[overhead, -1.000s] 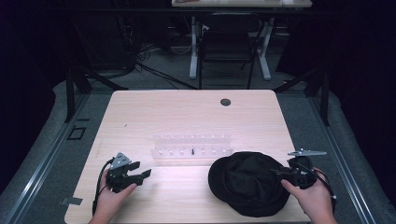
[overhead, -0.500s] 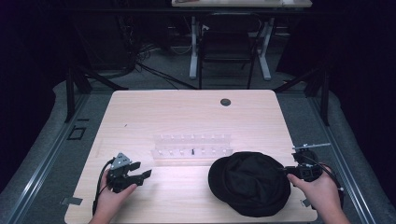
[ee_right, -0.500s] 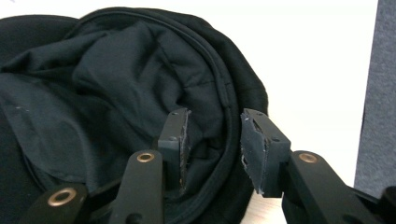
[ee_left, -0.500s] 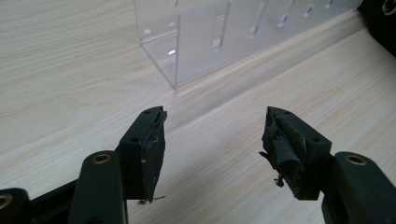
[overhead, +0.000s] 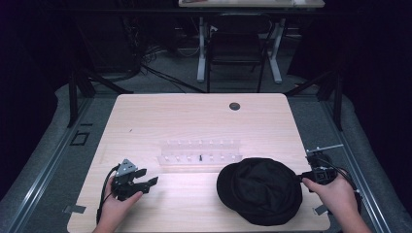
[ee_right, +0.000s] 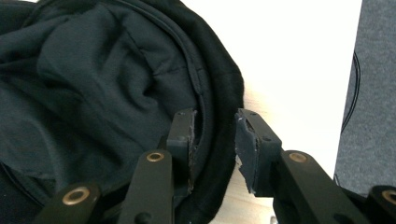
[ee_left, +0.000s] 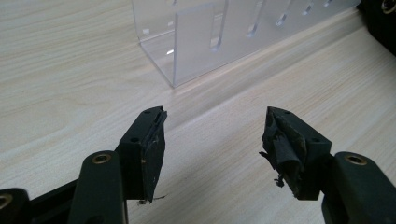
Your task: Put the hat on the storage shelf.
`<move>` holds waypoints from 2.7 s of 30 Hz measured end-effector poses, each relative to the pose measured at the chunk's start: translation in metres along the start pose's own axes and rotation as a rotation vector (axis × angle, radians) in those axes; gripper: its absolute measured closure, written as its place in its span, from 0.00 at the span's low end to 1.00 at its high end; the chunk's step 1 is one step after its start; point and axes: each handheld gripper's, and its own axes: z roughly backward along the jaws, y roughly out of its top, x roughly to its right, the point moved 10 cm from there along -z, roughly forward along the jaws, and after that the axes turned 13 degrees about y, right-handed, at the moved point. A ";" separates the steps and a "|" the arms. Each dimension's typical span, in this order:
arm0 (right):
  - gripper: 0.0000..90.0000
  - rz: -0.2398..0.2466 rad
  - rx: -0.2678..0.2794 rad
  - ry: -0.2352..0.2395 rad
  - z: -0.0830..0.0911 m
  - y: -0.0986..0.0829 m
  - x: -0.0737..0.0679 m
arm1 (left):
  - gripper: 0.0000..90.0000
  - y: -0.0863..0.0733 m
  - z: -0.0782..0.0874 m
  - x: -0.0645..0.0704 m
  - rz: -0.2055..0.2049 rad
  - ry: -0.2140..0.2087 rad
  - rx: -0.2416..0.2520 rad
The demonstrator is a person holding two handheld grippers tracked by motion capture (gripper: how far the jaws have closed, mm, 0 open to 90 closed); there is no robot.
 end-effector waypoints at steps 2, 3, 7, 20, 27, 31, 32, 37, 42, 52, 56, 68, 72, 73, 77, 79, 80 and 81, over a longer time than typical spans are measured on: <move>0.75 -0.009 -0.009 -0.001 0.000 0.000 0.002 | 0.43 0.000 0.000 0.000 -0.002 0.000 0.000; 0.75 -0.013 -0.011 -0.002 0.000 0.000 0.002 | 0.43 0.000 0.000 0.000 -0.004 0.000 0.000; 0.75 -0.022 -0.039 -0.002 -0.002 -0.001 0.004 | 0.43 0.000 0.000 0.001 -0.003 0.001 -0.002; 0.80 -0.067 -0.095 -0.004 -0.011 0.001 0.015 | 0.43 -0.001 -0.001 0.001 -0.007 0.001 -0.005; 0.81 -0.096 -0.119 0.010 -0.017 -0.003 0.022 | 0.44 -0.001 -0.001 0.000 -0.007 0.003 -0.004; 0.82 -0.106 -0.122 0.031 -0.020 -0.004 0.024 | 0.44 -0.001 -0.001 0.000 -0.006 0.002 -0.004; 0.82 -0.106 -0.122 0.031 -0.020 -0.004 0.024 | 0.44 -0.001 -0.001 0.000 -0.007 0.002 -0.006; 0.82 -0.106 -0.147 0.050 -0.024 -0.006 0.026 | 0.44 -0.001 -0.001 0.001 -0.008 0.002 -0.009; 0.82 -0.092 -0.171 0.056 -0.028 -0.007 0.027 | 0.44 -0.001 -0.001 0.001 -0.007 0.001 -0.007; 0.82 -0.117 -0.194 0.074 -0.036 -0.010 0.028 | 0.44 -0.001 -0.001 0.001 -0.007 0.000 -0.008; 0.84 -0.110 -0.216 0.069 -0.037 -0.013 0.031 | 0.44 -0.001 -0.002 0.002 -0.008 0.002 -0.004; 0.93 -0.141 -0.203 0.107 -0.042 -0.013 0.026 | 0.44 -0.001 -0.002 0.002 -0.007 0.002 -0.005; 0.95 -0.122 -0.246 0.100 -0.041 -0.015 0.026 | 0.44 -0.001 -0.002 0.002 -0.006 0.002 -0.005; 0.95 -0.122 -0.248 0.101 -0.040 -0.015 0.026 | 0.44 -0.001 -0.002 0.002 -0.006 0.002 -0.005; 0.96 -0.127 -0.253 0.105 -0.040 -0.015 0.025 | 0.44 -0.001 -0.002 0.001 -0.007 0.001 -0.010; 0.96 -0.129 -0.252 0.105 -0.040 -0.015 0.025 | 0.44 -0.001 -0.002 0.001 -0.006 0.001 -0.008; 0.96 -0.129 -0.252 0.105 -0.039 -0.015 0.025 | 0.44 -0.001 -0.002 0.001 -0.006 0.000 -0.009; 0.96 -0.141 -0.232 0.113 -0.041 -0.014 0.023 | 0.44 -0.001 -0.002 0.001 -0.007 0.001 -0.008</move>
